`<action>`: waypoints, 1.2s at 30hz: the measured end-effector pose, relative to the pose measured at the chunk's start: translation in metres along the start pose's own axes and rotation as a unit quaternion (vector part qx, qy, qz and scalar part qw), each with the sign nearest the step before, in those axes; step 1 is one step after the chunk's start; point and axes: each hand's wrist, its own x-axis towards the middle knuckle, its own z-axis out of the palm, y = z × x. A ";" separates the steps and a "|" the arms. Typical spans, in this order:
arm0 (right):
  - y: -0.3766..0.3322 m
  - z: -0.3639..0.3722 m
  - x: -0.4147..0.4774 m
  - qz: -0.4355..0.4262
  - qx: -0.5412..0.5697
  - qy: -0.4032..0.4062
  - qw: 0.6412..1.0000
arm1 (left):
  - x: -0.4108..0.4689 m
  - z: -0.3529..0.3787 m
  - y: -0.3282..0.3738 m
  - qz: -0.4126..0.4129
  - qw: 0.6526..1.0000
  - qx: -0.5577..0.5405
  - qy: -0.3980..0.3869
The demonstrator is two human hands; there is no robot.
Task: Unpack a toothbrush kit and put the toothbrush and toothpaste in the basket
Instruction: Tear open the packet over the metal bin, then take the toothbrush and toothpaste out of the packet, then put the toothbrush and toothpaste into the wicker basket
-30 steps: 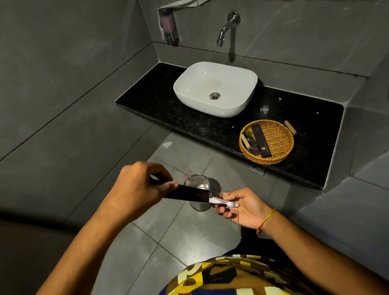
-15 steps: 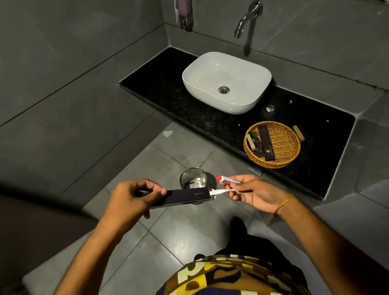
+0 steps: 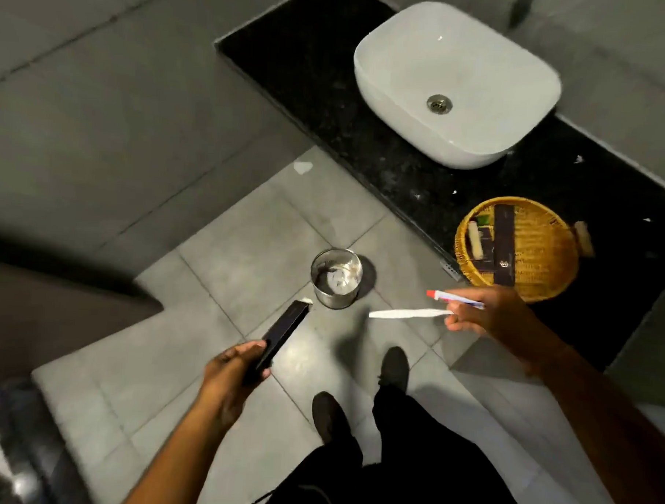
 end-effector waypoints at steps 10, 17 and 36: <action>0.140 0.064 0.140 0.113 0.029 -0.046 0.992 | 0.256 0.183 -0.059 -0.125 0.989 -0.078 0.032; 0.209 0.081 0.218 0.109 0.016 -0.069 0.992 | 0.392 0.233 -0.099 -0.105 0.989 0.100 -0.002; 0.000 -0.059 0.146 -0.147 -0.219 0.090 0.960 | 0.052 0.304 -0.025 0.291 0.816 0.383 -0.322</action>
